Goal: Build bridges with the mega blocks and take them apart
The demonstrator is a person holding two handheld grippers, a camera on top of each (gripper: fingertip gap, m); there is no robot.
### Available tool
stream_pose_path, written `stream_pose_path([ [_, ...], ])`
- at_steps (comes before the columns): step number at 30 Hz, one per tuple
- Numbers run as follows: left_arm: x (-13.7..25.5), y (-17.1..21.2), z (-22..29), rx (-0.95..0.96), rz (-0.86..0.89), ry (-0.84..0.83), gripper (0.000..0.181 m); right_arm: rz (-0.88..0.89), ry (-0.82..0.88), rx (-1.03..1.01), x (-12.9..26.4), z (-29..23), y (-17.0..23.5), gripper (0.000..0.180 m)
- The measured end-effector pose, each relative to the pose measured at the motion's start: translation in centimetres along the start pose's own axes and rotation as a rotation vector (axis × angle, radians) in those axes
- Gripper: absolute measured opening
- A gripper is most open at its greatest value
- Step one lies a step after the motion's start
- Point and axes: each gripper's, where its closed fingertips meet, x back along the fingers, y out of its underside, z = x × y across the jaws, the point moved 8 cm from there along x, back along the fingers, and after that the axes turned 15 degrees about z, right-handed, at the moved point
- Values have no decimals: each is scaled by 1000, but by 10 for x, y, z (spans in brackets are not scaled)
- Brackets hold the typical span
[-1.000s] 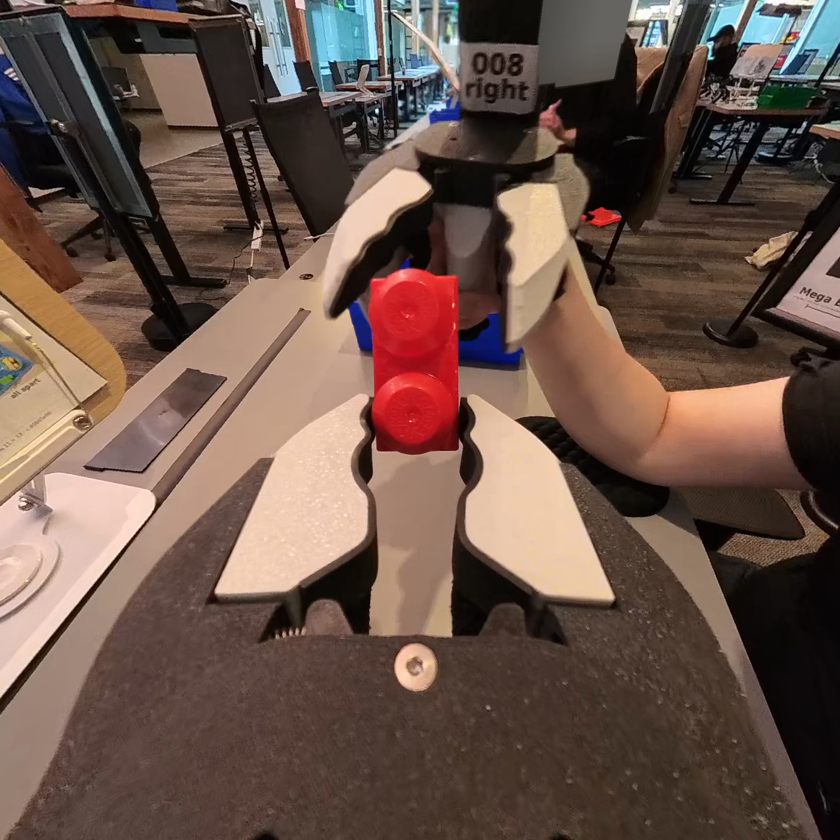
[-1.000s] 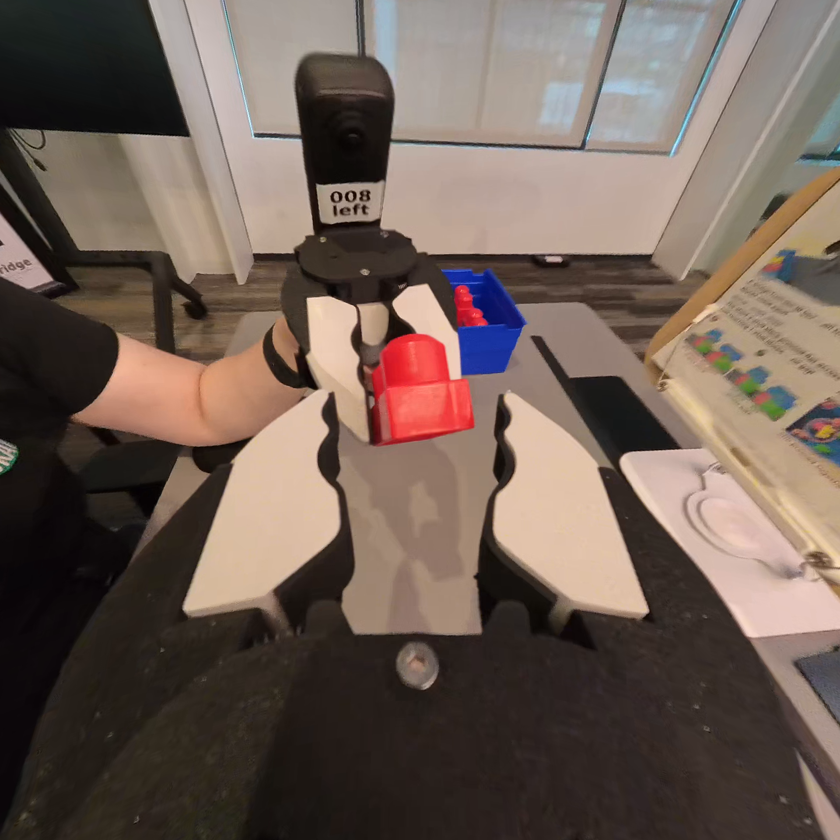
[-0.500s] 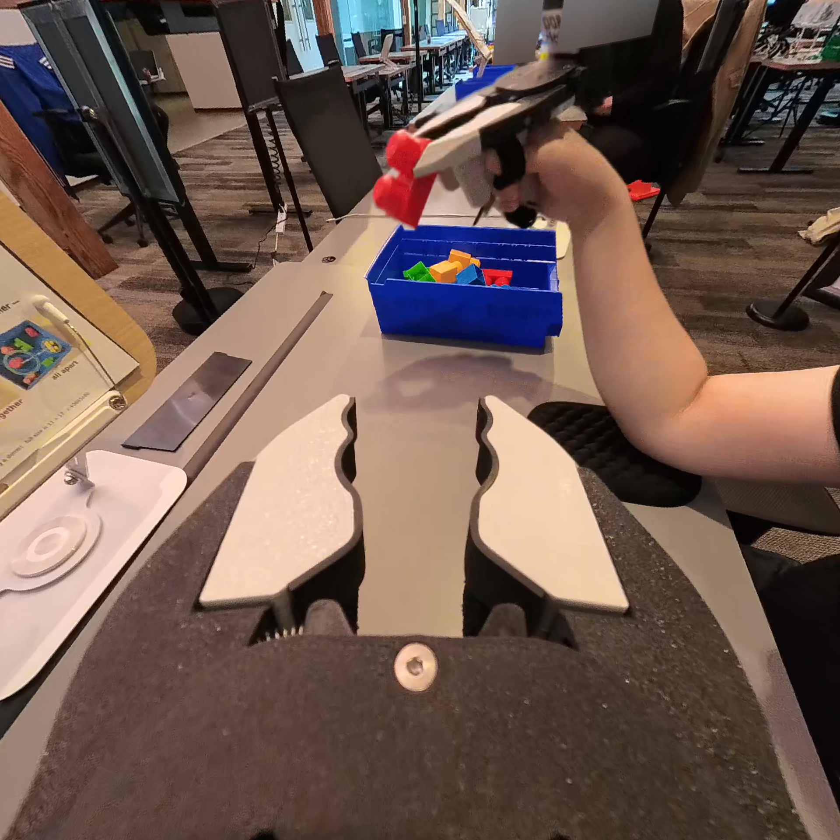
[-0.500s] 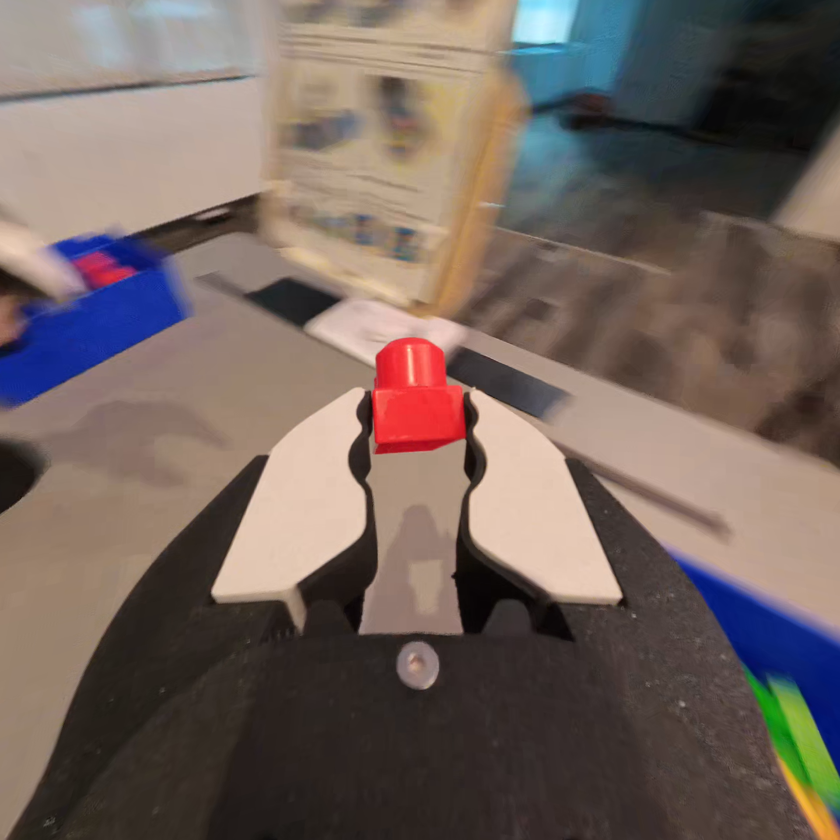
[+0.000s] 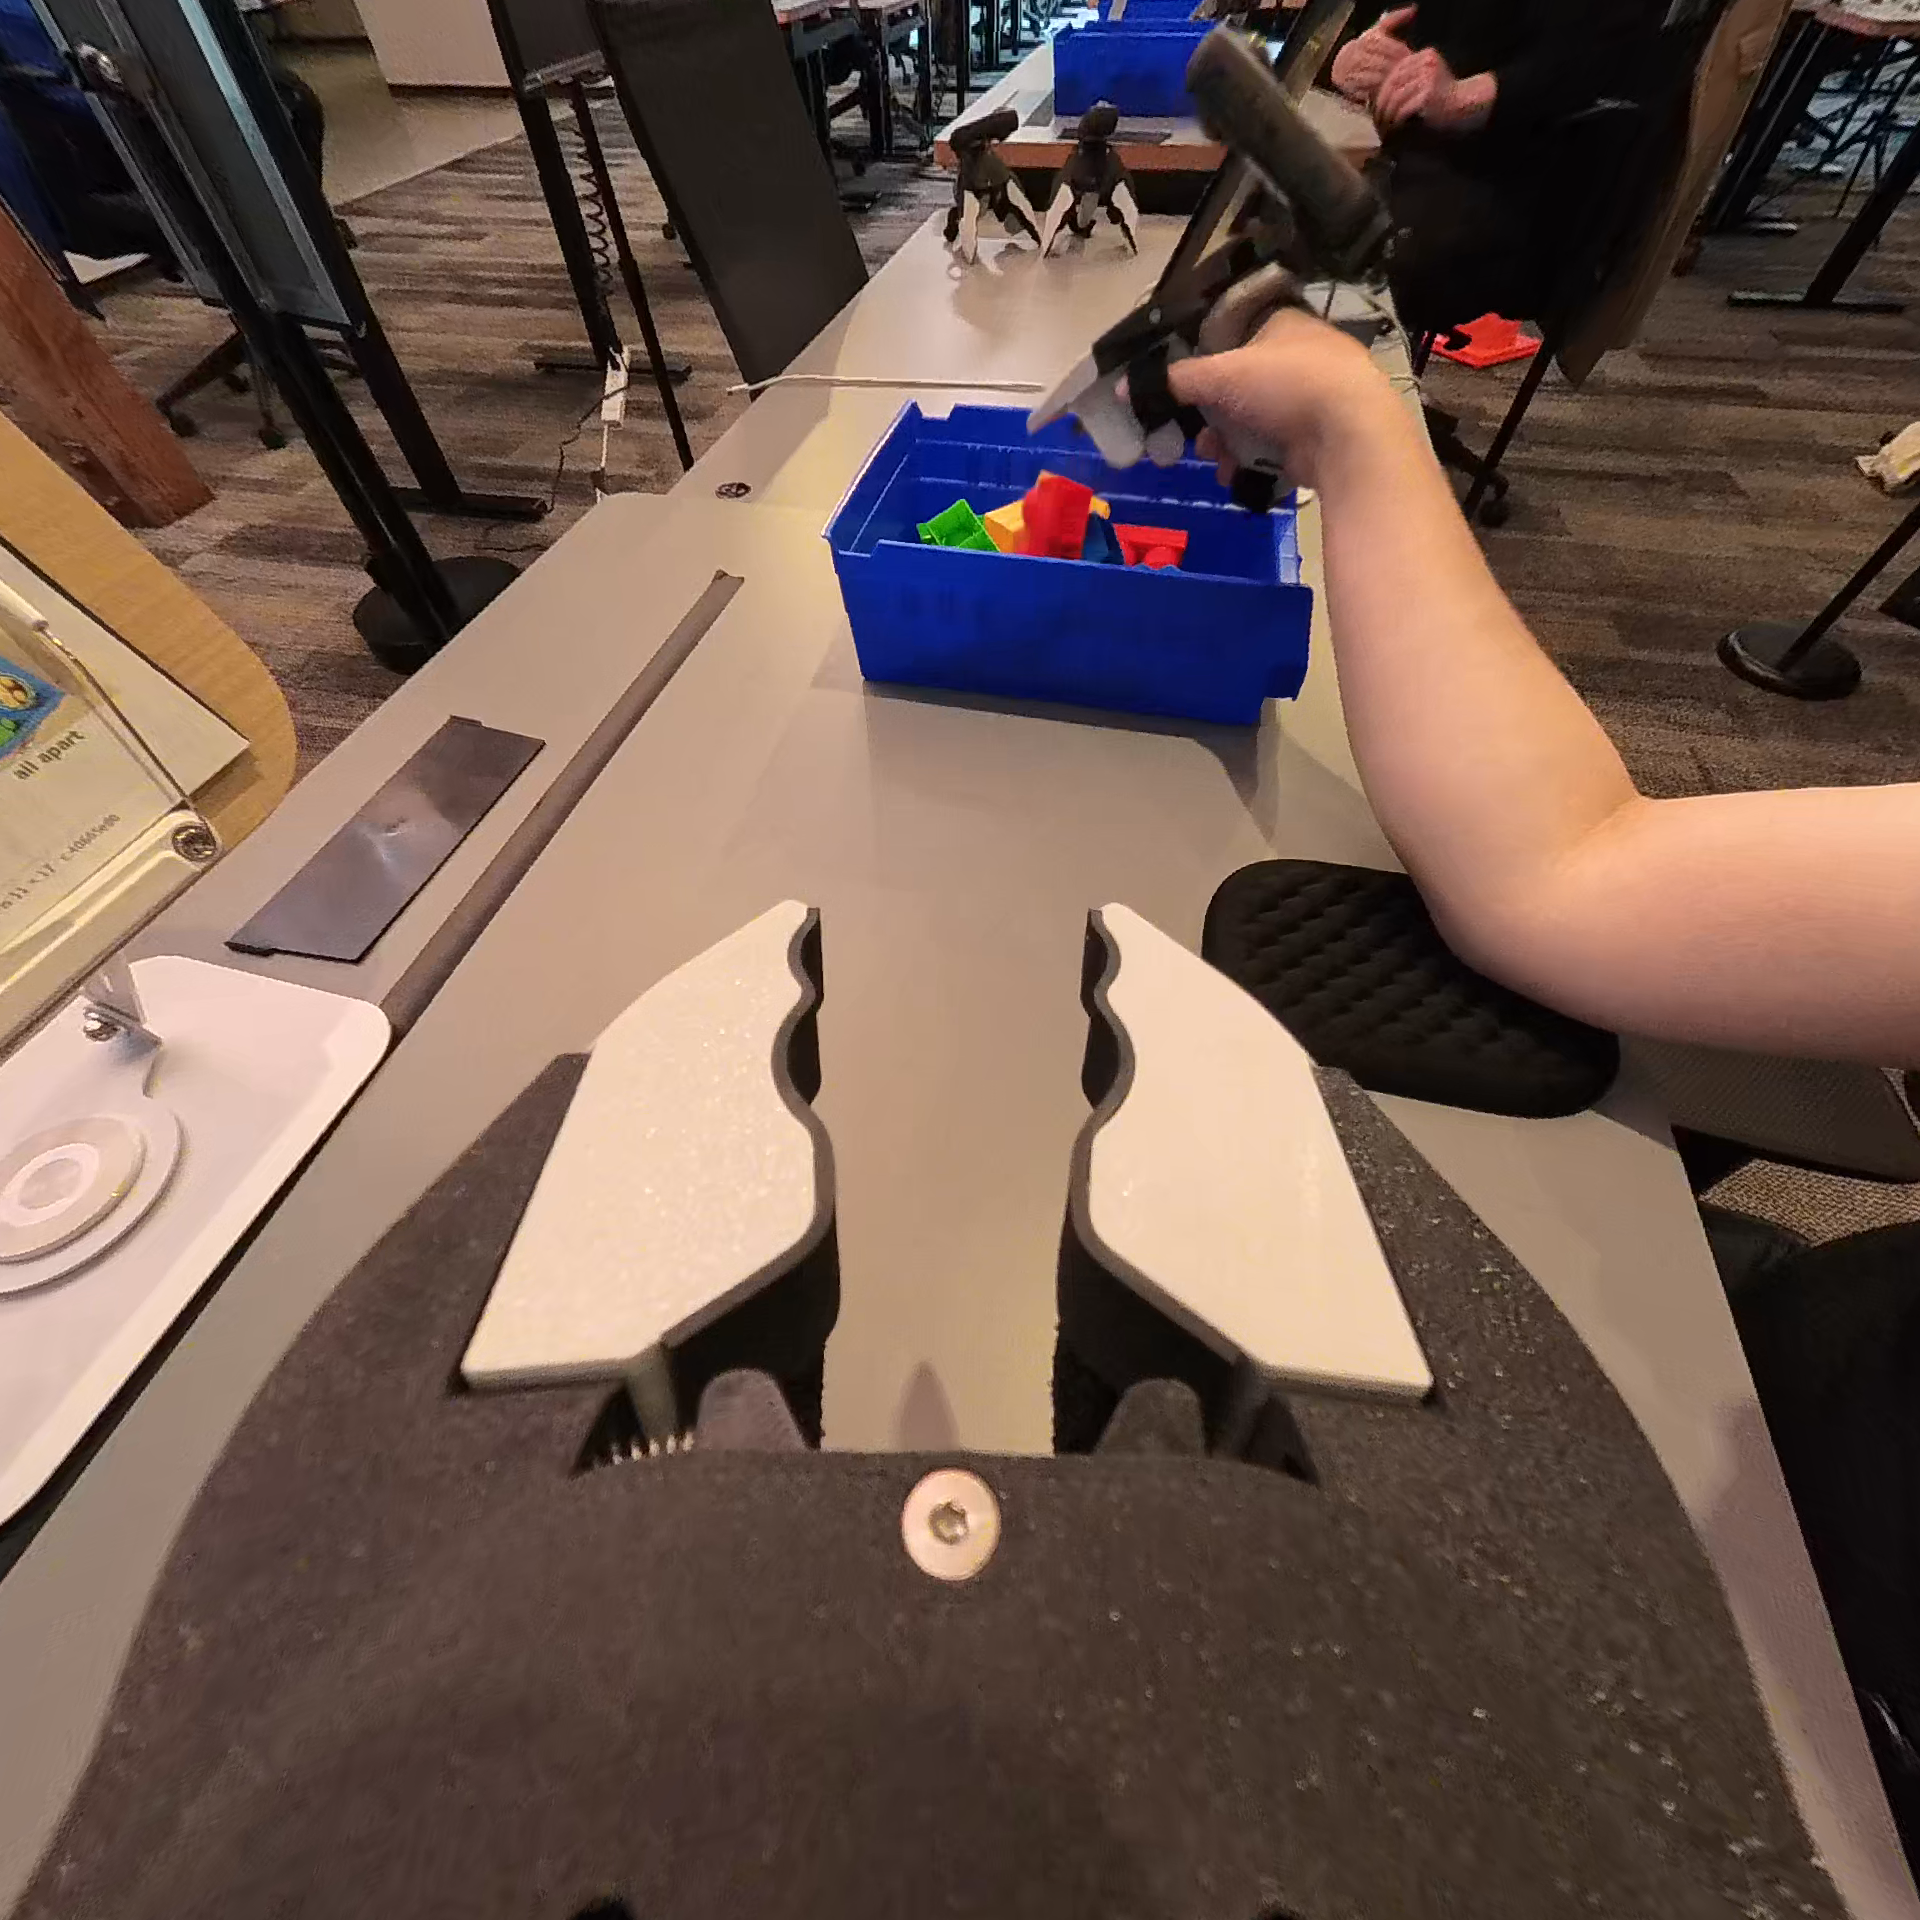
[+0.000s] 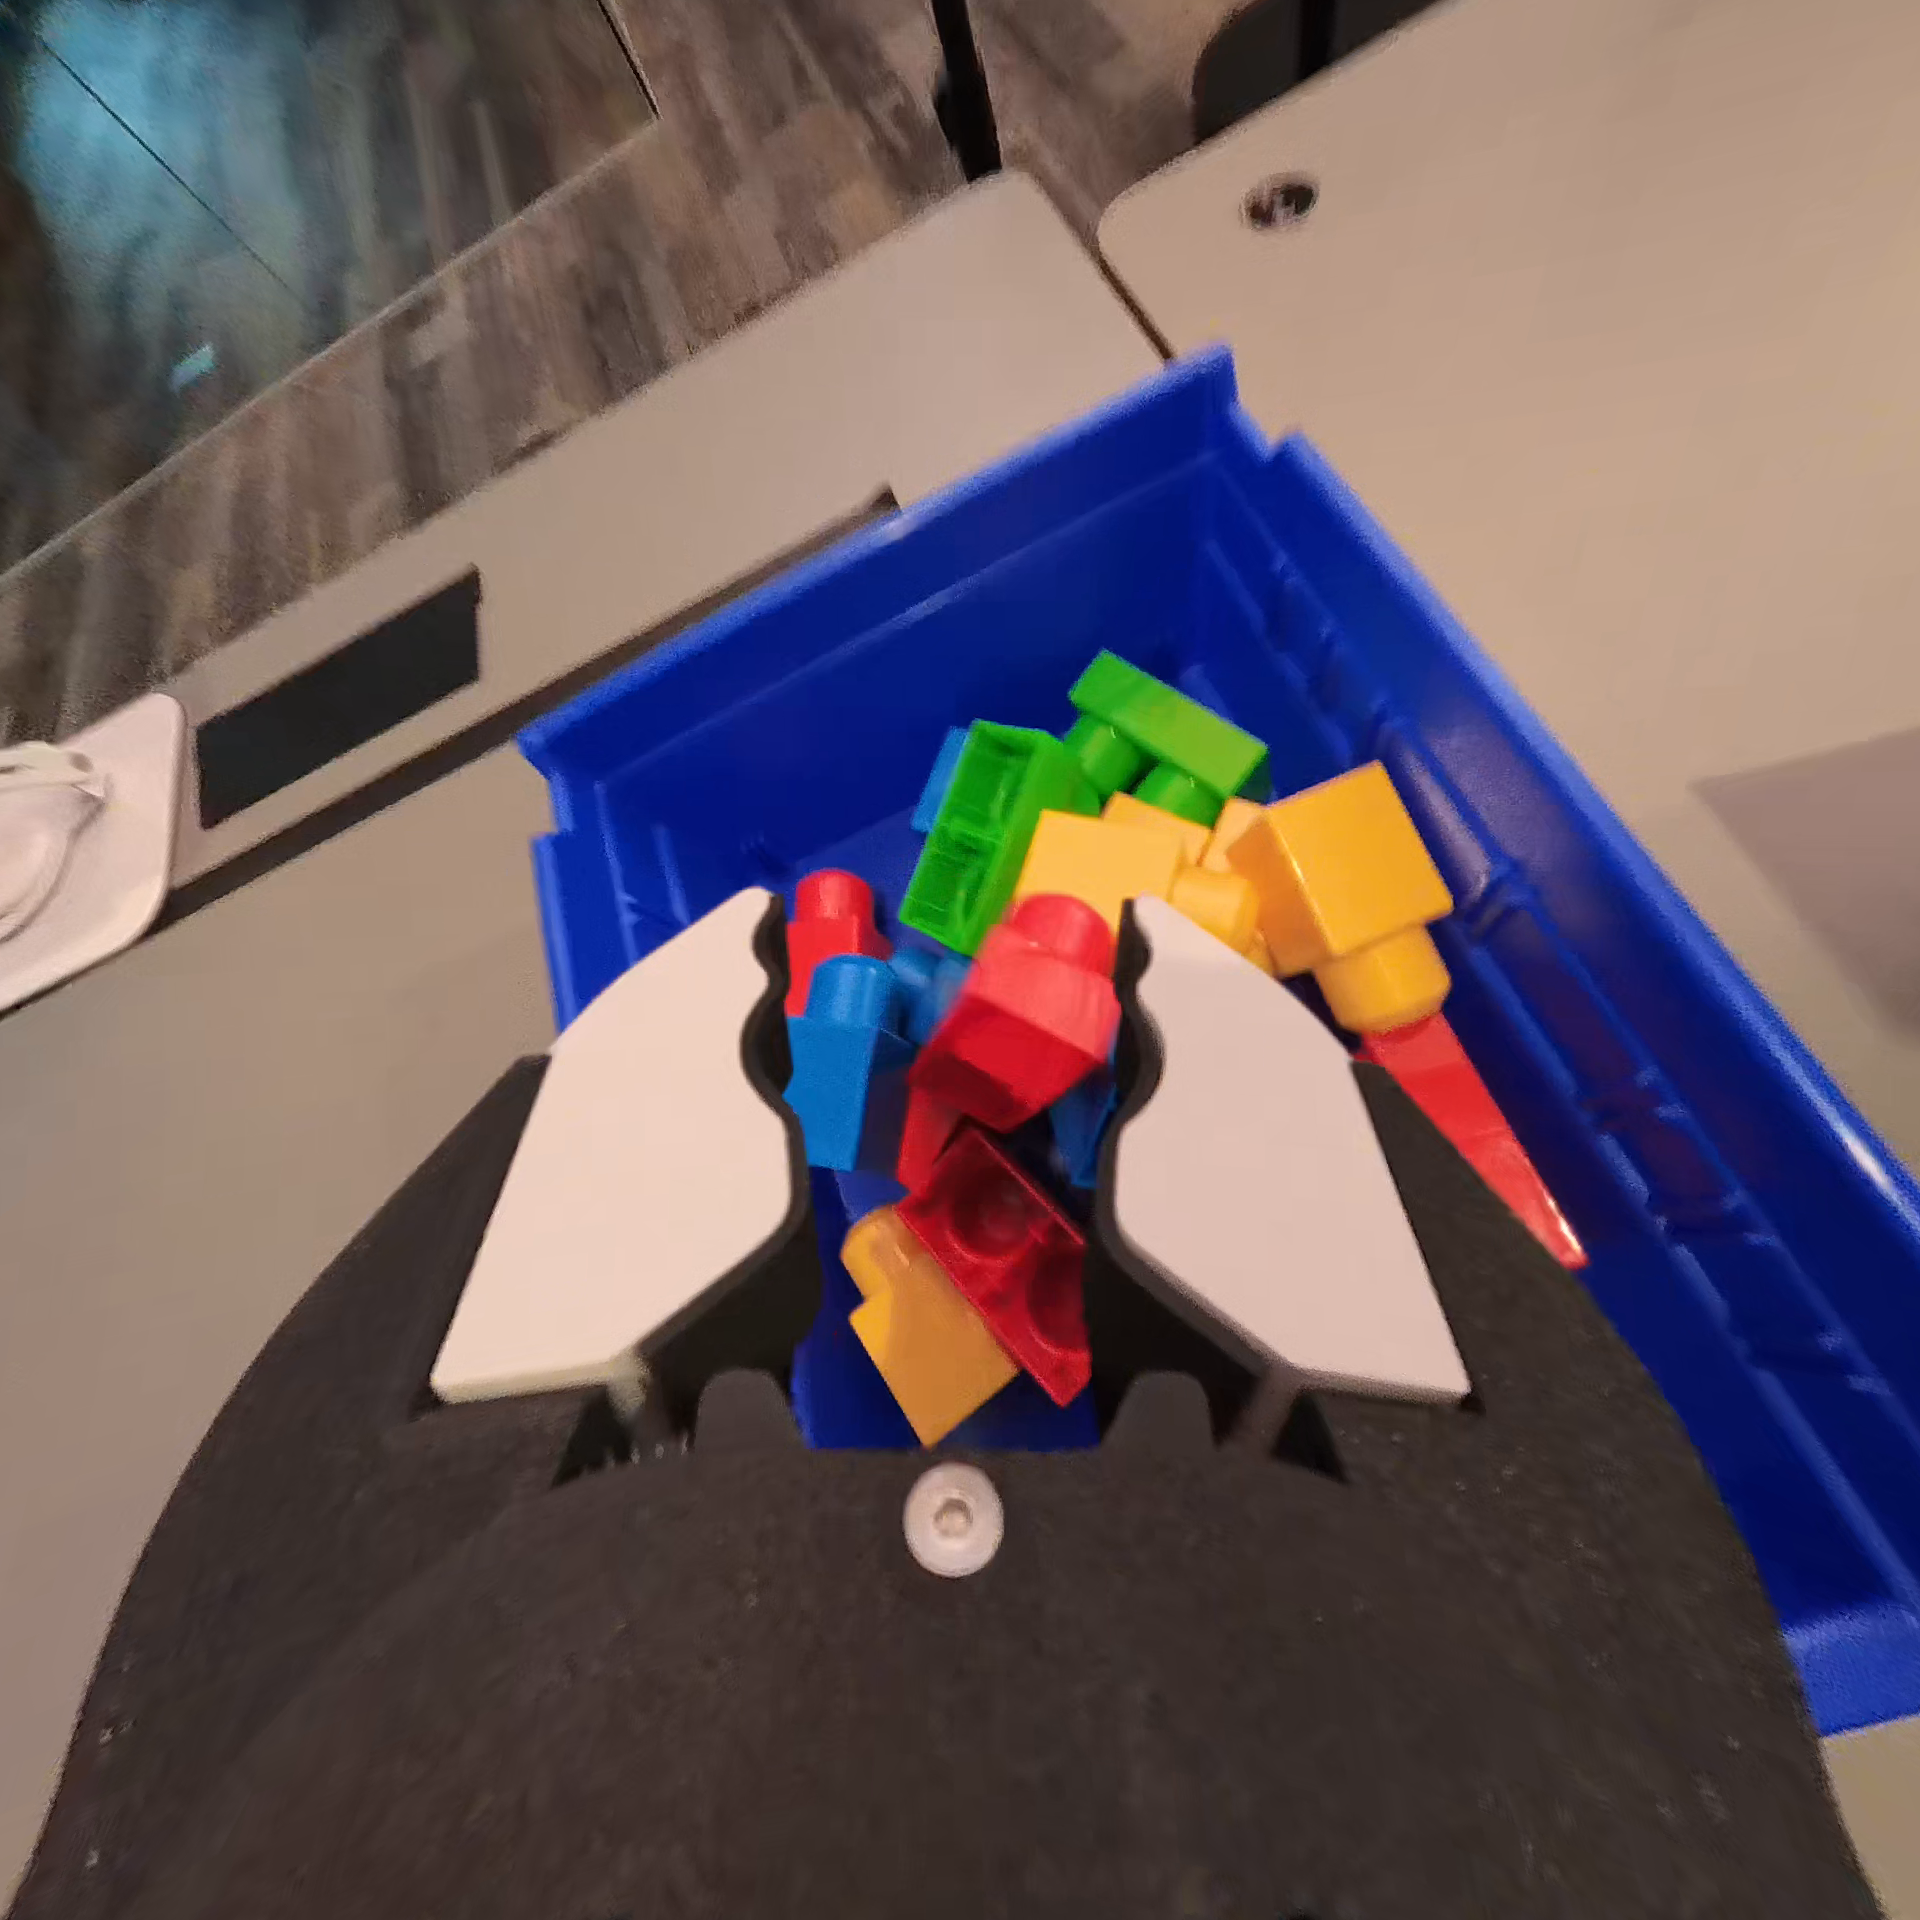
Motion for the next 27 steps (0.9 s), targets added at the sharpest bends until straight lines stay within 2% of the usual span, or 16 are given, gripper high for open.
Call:
stream_pose_path([
  [3,3,-2,-2,-3,6,-14,47,167,-108,7,21,-21,-25,61],
  [7,19,-13,-6,-24,40,-69,47,459,-381,40,63,-72,-60,61],
  [11,71,-45,-5,-65,133,-206,46,694,-633,90,99,-132,-80,58],
  [13,111,-66,1,-47,256,-300,32,724,-719,106,106,-157,-81,56],
  [14,130,-74,3,-16,310,-346,7,719,-754,119,106,-168,-80,56],
  [16,163,-82,0,27,353,-428,2,680,-796,152,102,-186,-77,57],
  [18,189,-74,-14,16,230,-536,21,625,-817,199,94,-201,-72,58],
  [21,231,-47,-51,-40,2,-733,32,542,-893,243,85,-220,-65,60],
  [24,268,-9,-86,-33,-199,-732,46,470,-1062,168,87,-234,-61,60],
  [27,291,27,-113,-122,-371,-618,53,467,-1139,119,90,-239,-59,58],
])
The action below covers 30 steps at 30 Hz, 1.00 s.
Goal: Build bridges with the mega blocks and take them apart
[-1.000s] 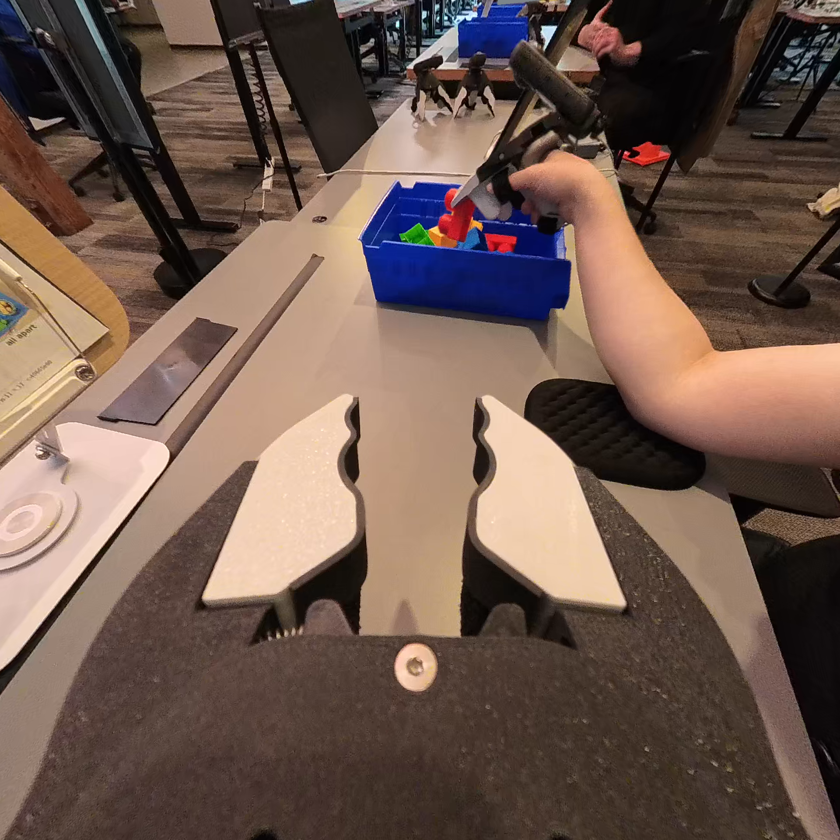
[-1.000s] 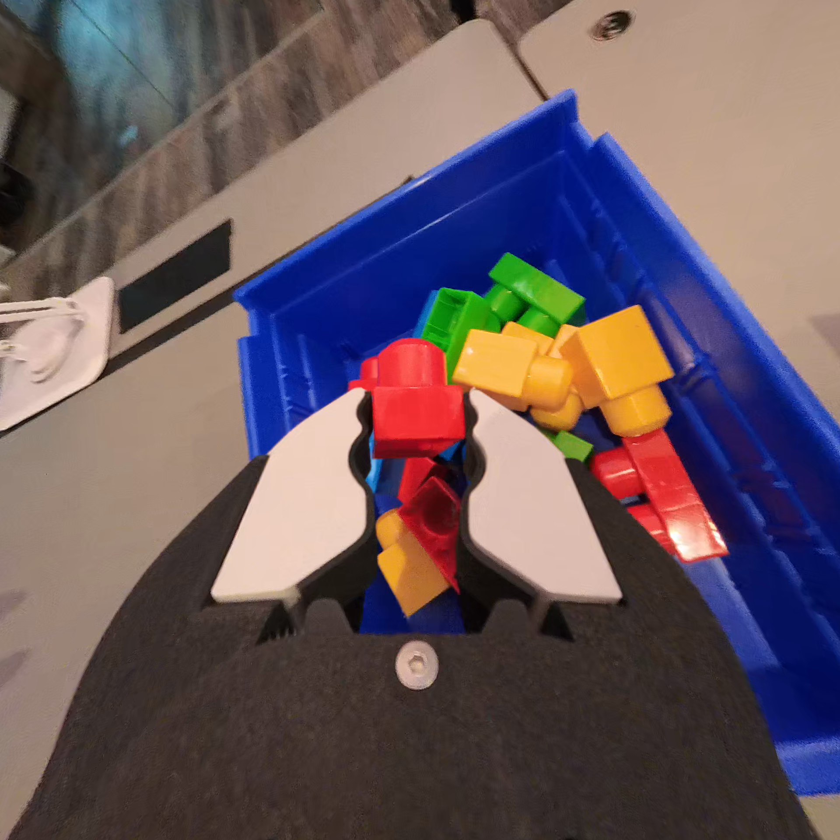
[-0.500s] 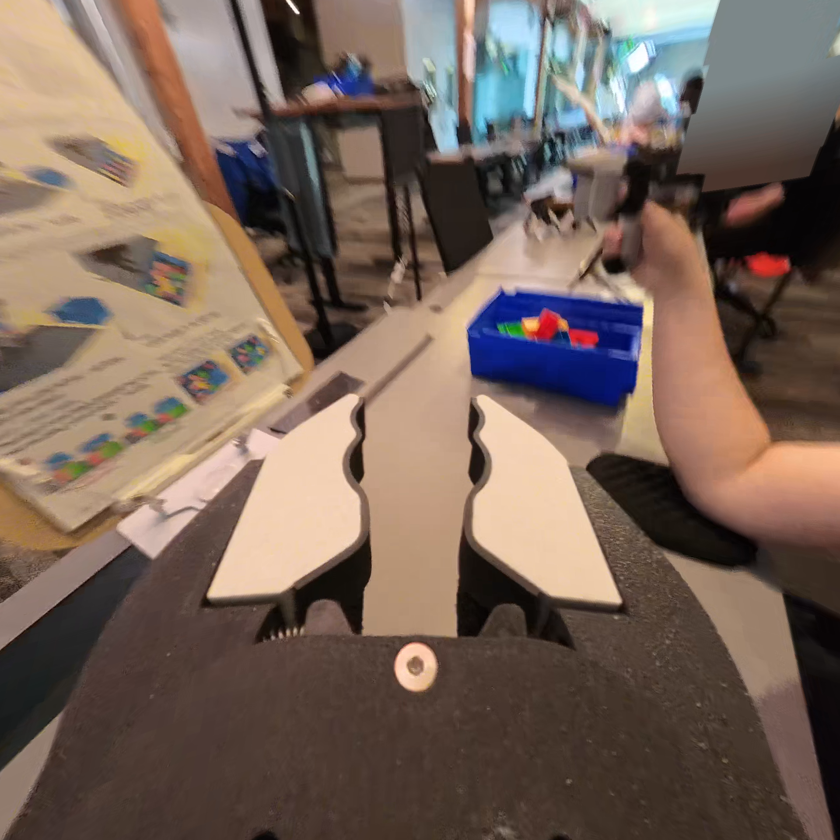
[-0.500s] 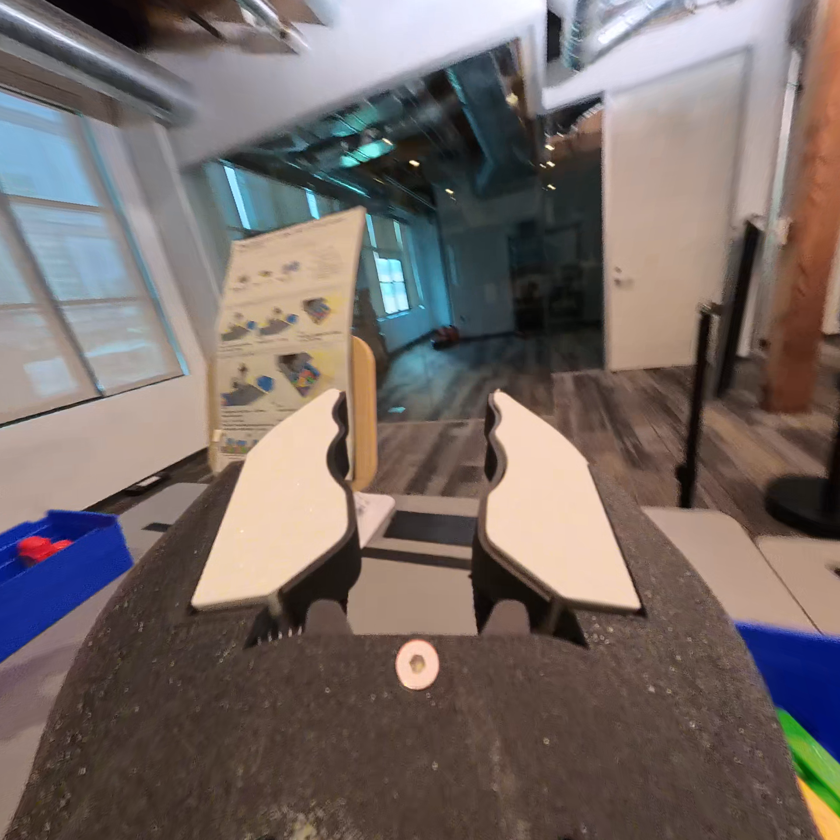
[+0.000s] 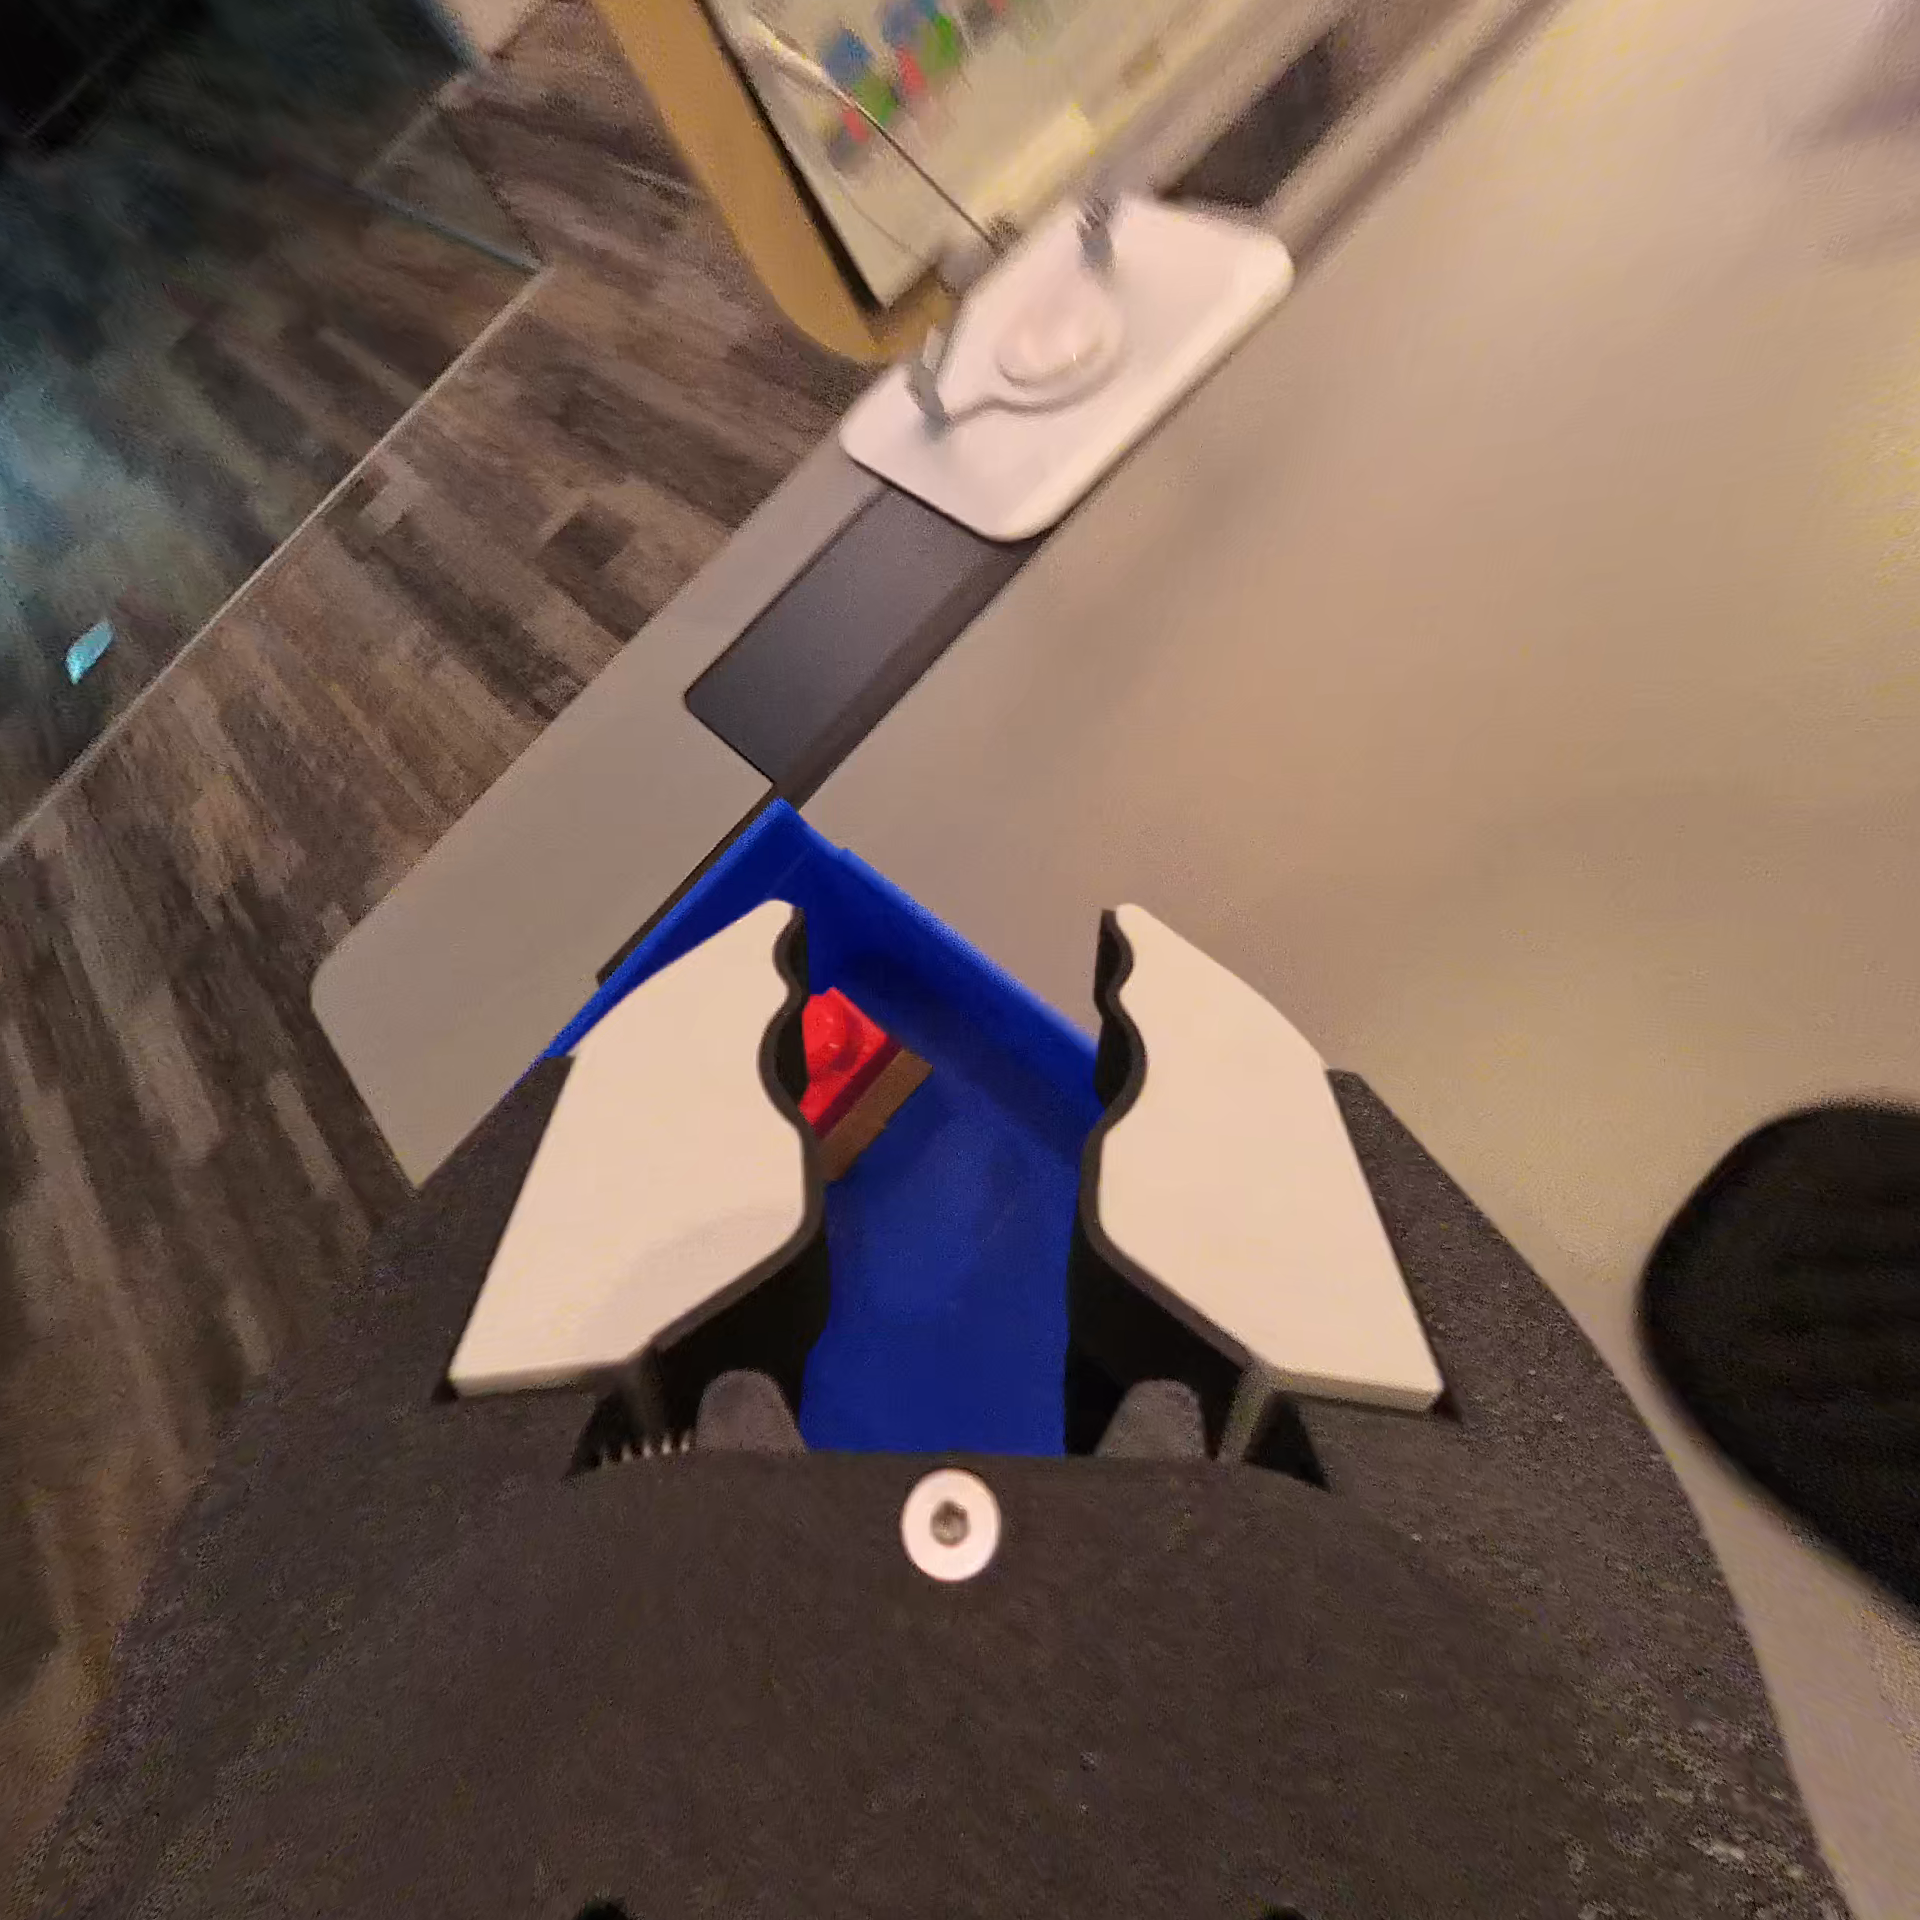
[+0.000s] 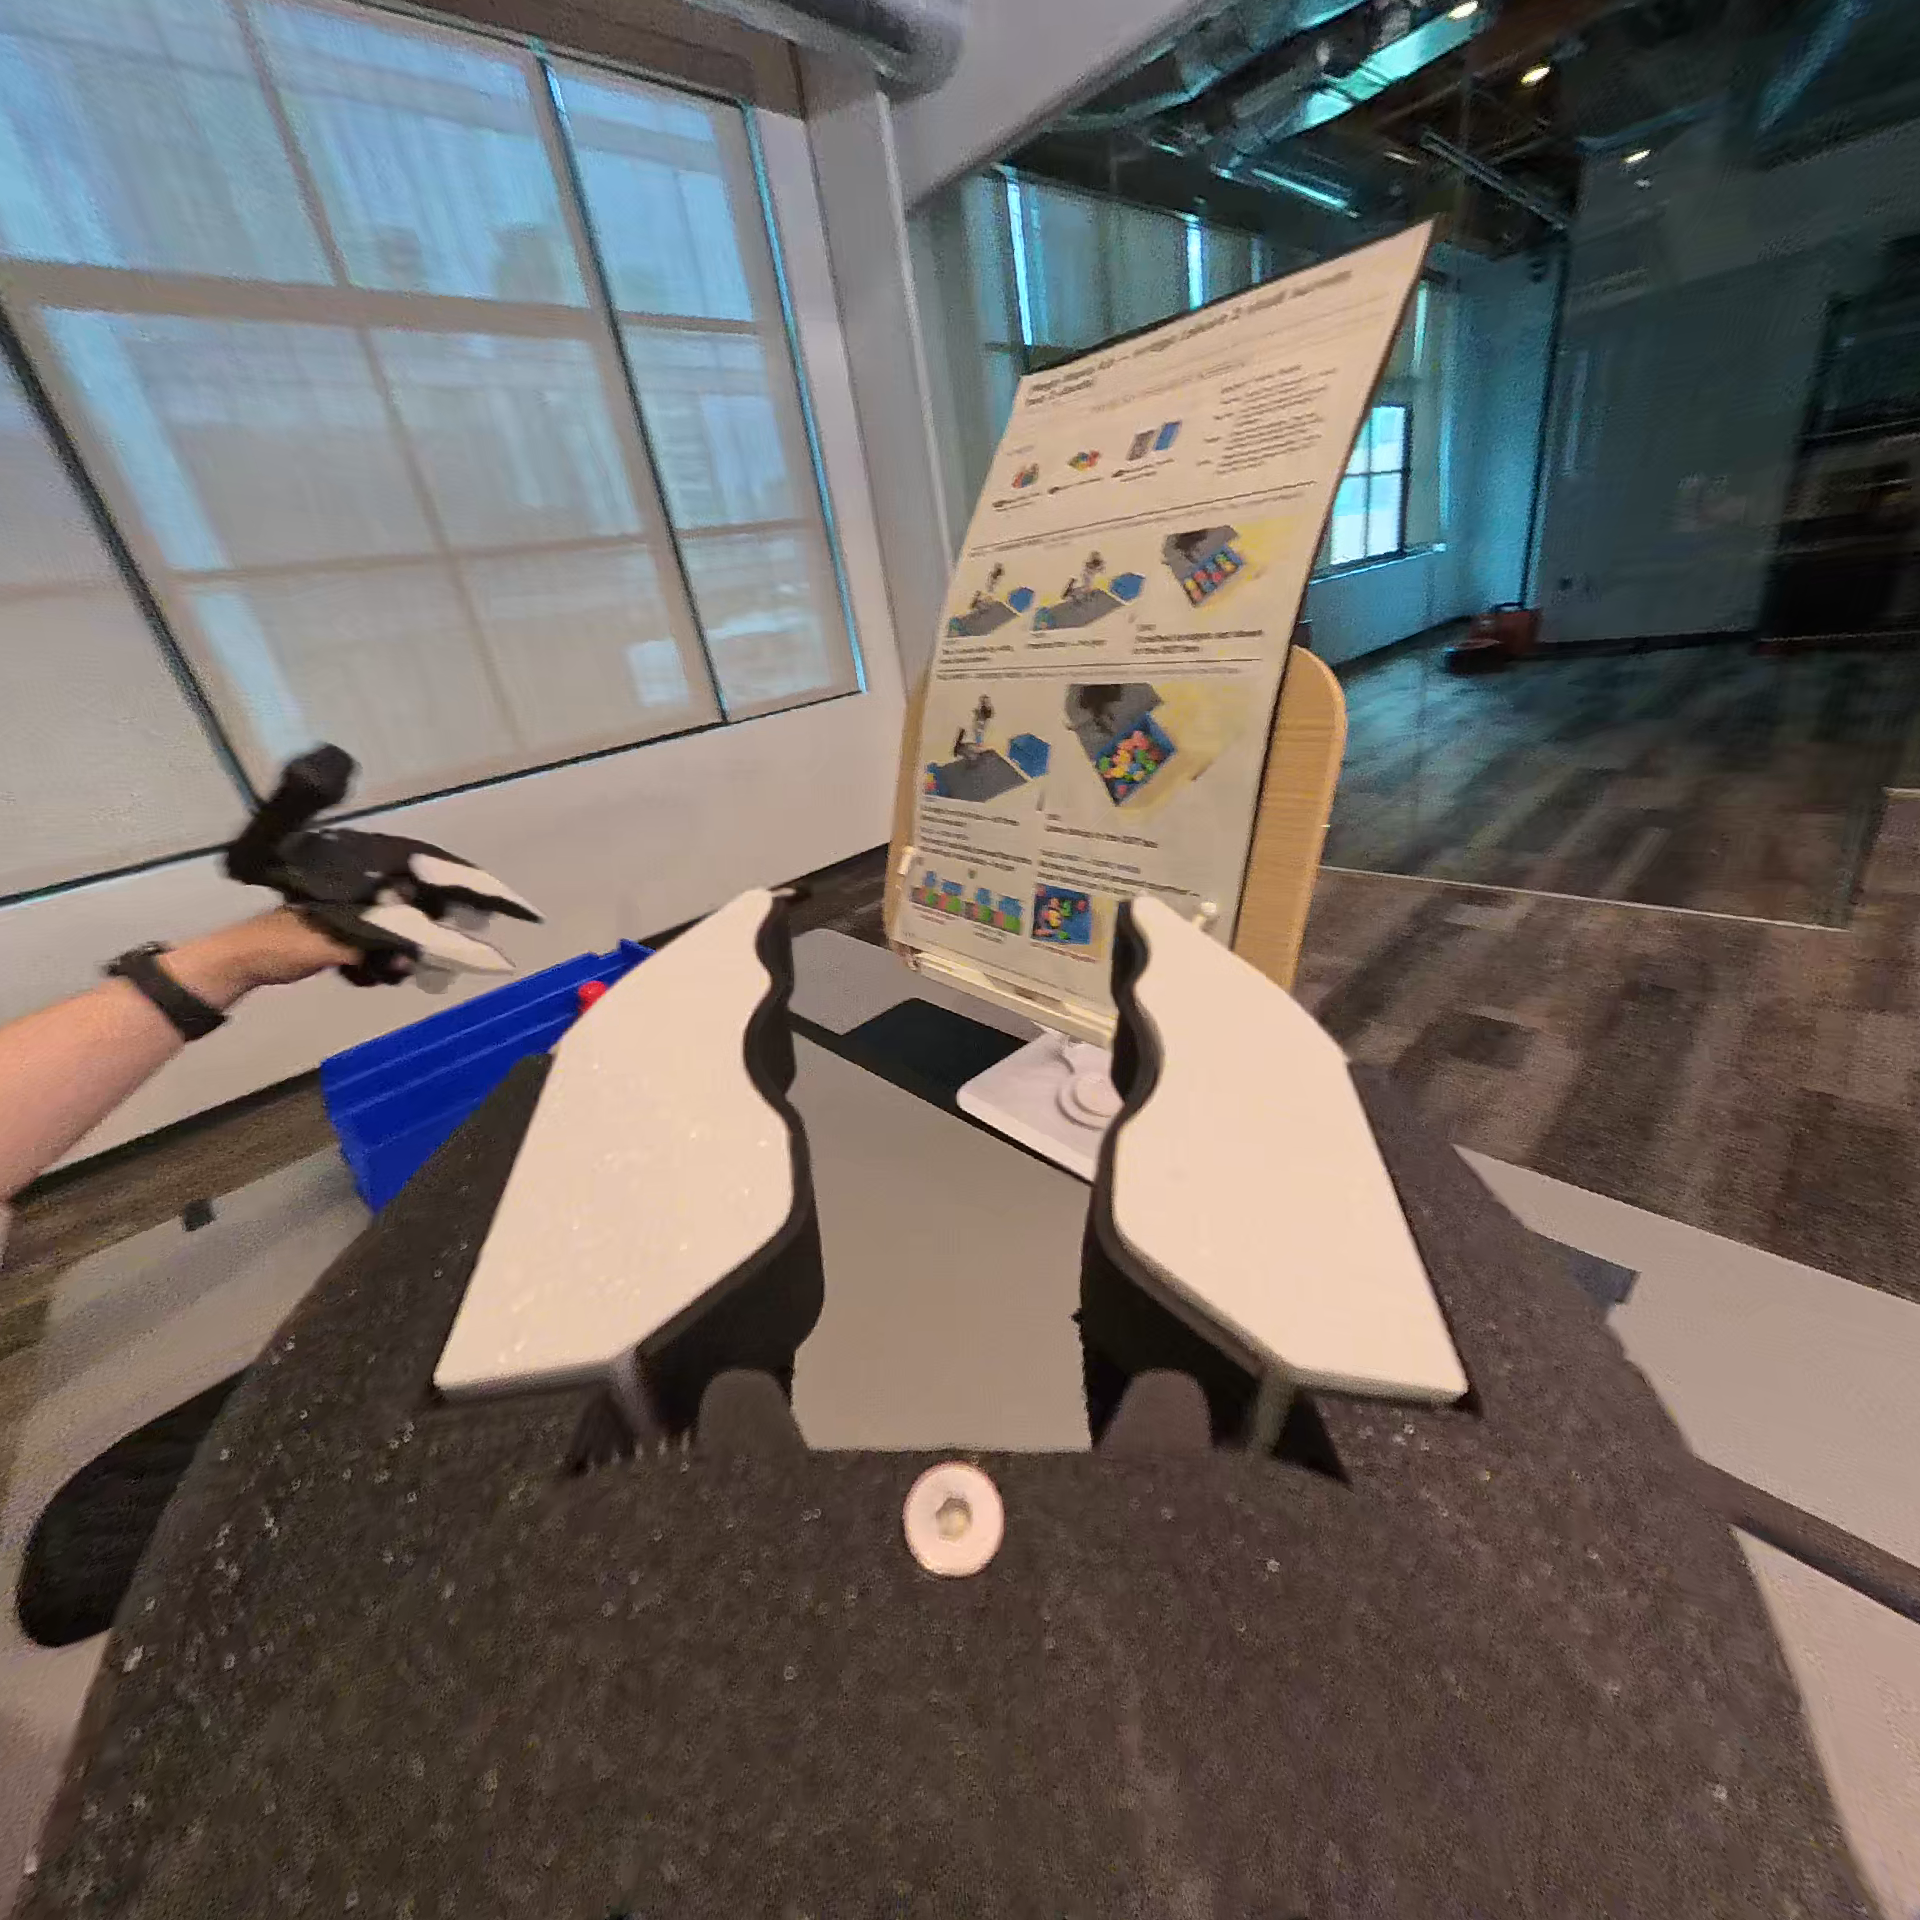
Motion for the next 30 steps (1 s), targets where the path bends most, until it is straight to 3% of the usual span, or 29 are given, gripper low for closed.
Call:
stream_pose_path([
  [5,-33,47,-33,-239,-178,59,47,52,-152,-140,0,-10,-3,56],
  [8,-53,71,-41,-260,-329,143,50,95,-209,-204,1,-12,-7,53],
  [13,-79,93,-48,-300,-417,226,53,97,-206,-225,-2,-9,-4,52],
  [21,-102,128,-57,-346,-612,309,48,-65,-296,-238,-27,-21,21,52],
  [25,-102,123,-62,-307,-533,261,39,-158,-316,-227,-40,-25,38,52],
  [30,-63,77,-72,-173,-195,37,38,-205,-344,-269,-55,-28,55,51],
])
